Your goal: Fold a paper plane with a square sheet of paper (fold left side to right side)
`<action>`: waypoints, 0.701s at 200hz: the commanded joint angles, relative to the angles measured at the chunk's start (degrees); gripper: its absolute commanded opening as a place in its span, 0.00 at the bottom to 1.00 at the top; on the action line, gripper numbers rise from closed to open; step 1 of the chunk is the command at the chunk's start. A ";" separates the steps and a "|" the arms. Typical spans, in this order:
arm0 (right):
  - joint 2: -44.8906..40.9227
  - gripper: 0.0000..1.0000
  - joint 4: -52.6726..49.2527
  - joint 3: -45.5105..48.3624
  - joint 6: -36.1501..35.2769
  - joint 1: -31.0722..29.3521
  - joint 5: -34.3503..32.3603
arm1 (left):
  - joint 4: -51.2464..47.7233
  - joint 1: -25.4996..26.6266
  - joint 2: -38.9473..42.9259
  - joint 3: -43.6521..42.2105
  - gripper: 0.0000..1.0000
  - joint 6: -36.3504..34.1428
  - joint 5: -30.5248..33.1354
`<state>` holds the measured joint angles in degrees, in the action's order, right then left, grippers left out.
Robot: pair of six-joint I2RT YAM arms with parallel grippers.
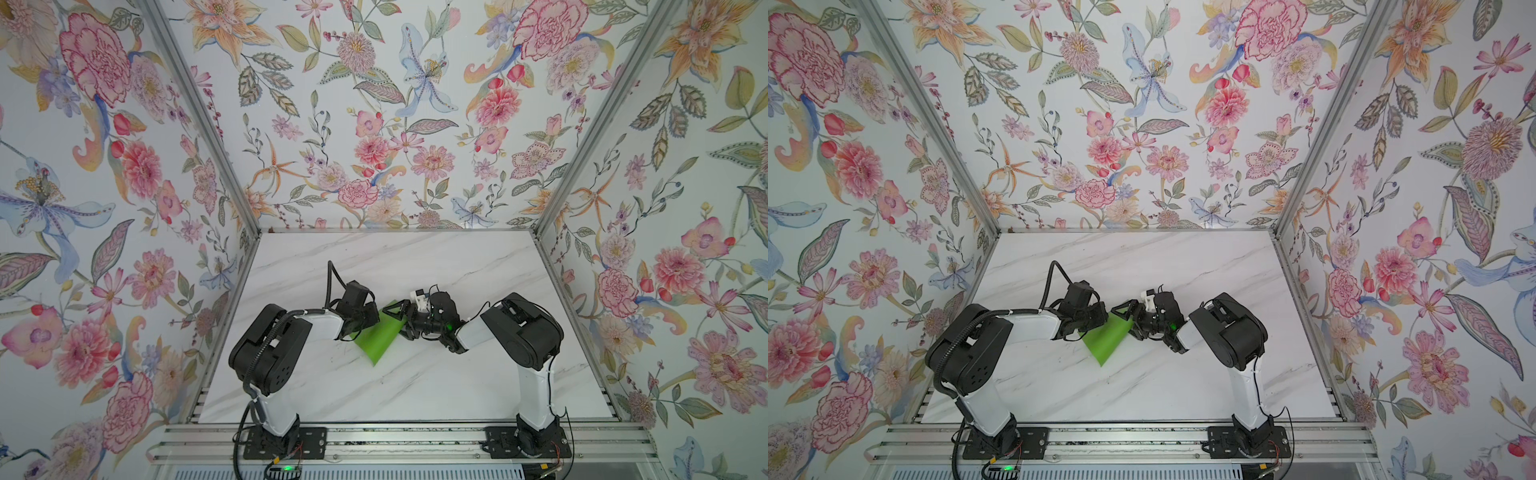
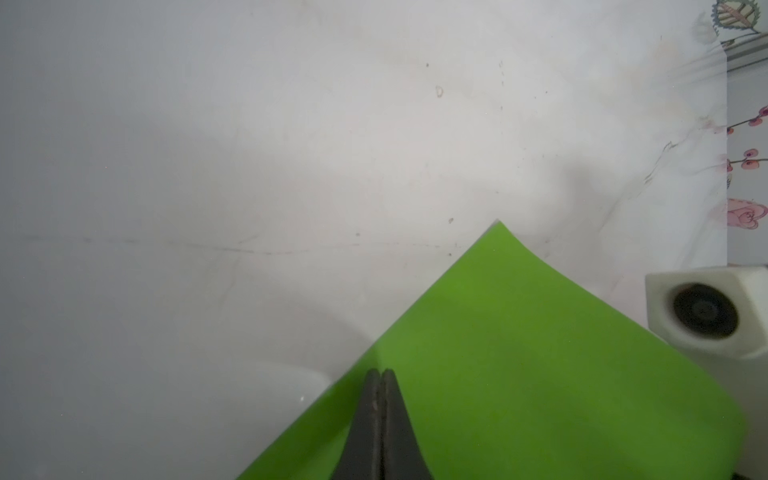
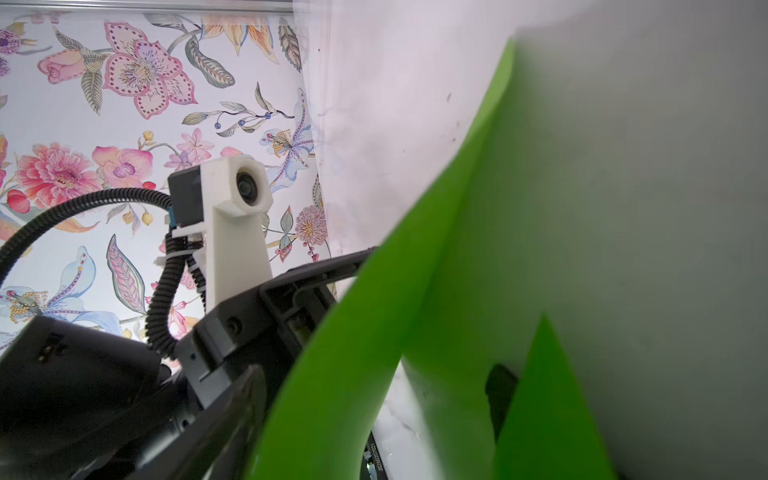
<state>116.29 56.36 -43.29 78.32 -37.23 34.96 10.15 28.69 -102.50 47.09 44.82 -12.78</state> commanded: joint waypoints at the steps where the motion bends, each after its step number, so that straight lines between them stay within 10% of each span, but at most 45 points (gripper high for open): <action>1: -3.02 0.85 -1.19 5.02 1.61 -1.24 -0.79 | -8.50 -1.66 -3.32 -1.12 0.00 2.83 4.52; 85: -12.33 0.80 -1.45 15.60 4.91 -2.05 -5.76 | -8.50 -3.06 -3.40 -1.44 0.00 4.65 5.43; 140: -13.97 0.55 -2.06 16.63 5.62 -1.53 -9.57 | -8.49 -3.21 -3.38 -1.21 0.00 4.84 4.94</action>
<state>104.36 55.79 -27.77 83.64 -39.24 28.36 10.20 26.28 -102.76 47.42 49.30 -11.11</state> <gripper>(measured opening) 0.625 0.043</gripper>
